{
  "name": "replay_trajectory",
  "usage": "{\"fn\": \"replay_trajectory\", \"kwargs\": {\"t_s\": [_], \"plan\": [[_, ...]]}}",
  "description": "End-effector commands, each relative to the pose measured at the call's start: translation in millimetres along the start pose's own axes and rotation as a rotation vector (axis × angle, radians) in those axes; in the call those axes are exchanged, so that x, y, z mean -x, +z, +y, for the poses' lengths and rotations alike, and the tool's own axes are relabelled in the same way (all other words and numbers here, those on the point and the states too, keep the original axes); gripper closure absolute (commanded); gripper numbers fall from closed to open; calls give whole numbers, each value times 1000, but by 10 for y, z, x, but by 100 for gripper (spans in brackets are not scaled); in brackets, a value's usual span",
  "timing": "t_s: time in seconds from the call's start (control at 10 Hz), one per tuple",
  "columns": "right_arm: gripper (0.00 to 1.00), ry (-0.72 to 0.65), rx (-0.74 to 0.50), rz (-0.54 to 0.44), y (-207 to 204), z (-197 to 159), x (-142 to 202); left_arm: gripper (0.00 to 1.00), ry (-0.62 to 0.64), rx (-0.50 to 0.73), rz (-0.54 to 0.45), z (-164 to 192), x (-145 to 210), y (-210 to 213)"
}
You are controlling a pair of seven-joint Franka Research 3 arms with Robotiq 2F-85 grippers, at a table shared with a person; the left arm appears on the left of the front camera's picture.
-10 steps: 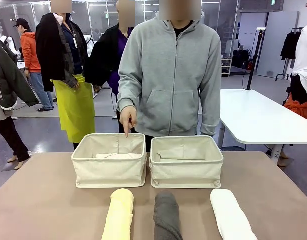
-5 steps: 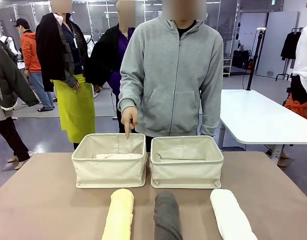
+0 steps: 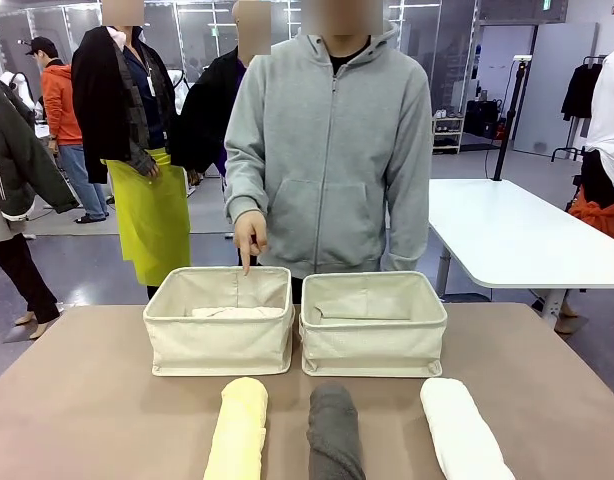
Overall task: Divide the towels into two baskets.
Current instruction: Pick up one hotel-folded towel from the bottom of the table and place it in the Fabric basket indicated by the person.
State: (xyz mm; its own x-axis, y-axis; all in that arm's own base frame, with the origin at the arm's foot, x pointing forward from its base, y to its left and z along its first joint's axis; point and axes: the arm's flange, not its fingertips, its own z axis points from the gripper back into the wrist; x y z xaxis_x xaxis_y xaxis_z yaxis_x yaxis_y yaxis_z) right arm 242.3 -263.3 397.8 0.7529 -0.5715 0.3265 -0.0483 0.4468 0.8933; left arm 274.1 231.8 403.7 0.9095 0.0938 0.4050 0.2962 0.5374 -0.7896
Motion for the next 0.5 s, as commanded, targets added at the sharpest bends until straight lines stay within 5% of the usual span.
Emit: {"fn": "replay_trajectory", "kwargs": {"t_s": [0.0,0.4], "plan": [[0,10,-14,-9,9,33,2,15,-46,11,105,-200,-61,-167],[0,10,-14,-9,9,33,2,15,95,-118,280,-917,-225,-1461]]}}
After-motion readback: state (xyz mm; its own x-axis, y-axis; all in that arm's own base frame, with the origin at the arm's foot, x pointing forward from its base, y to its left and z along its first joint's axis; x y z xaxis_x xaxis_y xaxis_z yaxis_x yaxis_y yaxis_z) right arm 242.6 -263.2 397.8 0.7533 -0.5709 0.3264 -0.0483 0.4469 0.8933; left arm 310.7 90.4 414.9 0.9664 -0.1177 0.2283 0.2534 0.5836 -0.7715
